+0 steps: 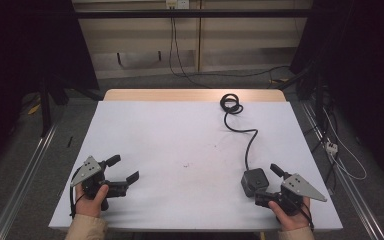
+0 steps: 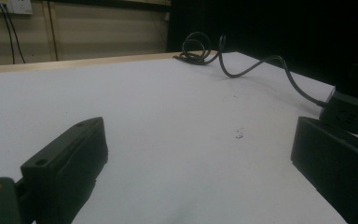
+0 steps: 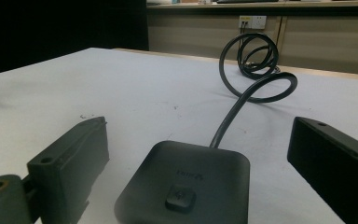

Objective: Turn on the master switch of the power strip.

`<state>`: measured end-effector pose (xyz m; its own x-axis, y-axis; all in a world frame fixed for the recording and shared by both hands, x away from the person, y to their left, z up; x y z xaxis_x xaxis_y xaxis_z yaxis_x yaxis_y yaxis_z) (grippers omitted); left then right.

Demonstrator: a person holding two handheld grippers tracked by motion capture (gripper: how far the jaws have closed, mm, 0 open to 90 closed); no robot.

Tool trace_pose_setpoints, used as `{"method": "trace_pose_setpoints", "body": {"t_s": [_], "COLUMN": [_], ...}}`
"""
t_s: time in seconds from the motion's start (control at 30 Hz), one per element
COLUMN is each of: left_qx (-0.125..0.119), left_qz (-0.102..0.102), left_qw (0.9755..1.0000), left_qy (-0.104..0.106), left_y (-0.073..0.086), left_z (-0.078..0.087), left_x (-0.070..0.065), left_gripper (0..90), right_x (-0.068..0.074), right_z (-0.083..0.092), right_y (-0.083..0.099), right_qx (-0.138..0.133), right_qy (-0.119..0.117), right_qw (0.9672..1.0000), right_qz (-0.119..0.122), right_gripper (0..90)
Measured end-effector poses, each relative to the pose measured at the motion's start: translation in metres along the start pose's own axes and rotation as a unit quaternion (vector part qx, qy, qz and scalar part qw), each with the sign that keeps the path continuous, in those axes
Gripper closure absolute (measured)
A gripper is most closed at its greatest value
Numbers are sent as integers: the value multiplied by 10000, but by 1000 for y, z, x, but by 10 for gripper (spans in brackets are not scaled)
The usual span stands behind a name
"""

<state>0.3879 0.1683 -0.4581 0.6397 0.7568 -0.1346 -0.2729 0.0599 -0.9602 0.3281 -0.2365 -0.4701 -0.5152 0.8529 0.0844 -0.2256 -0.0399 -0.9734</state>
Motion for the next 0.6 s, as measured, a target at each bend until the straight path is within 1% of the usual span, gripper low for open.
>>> {"method": "trace_pose_setpoints", "body": {"t_s": [0.4, 0.6], "left_qx": [15, 2], "left_qz": [-31, -46], "left_qw": [10000, 10000], "left_qy": [-14, -4], "left_y": [0, 0], "left_z": [1, 0], "left_x": [0, 0], "left_gripper": [34, 35], "right_x": [-1, -4], "right_z": [0, 1], "right_y": [-2, -4], "right_qx": [24, 30], "right_qy": [12, 27], "right_qw": [10000, 10000], "right_qz": [-11, -38], "right_gripper": [71, 110]}}
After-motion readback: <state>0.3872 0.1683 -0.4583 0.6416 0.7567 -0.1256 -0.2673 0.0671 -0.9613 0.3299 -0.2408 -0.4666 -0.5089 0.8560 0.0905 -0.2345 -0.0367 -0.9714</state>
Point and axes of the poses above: each handheld gripper's, and its own axes: z roughly backward along the jaws, y roughly out of its underside, x roughly to its left, the point moved 9 cm from there along -z, roughly forward along the jaws, and after that the axes turned 7 degrees about -y, right-handed, at the moved point
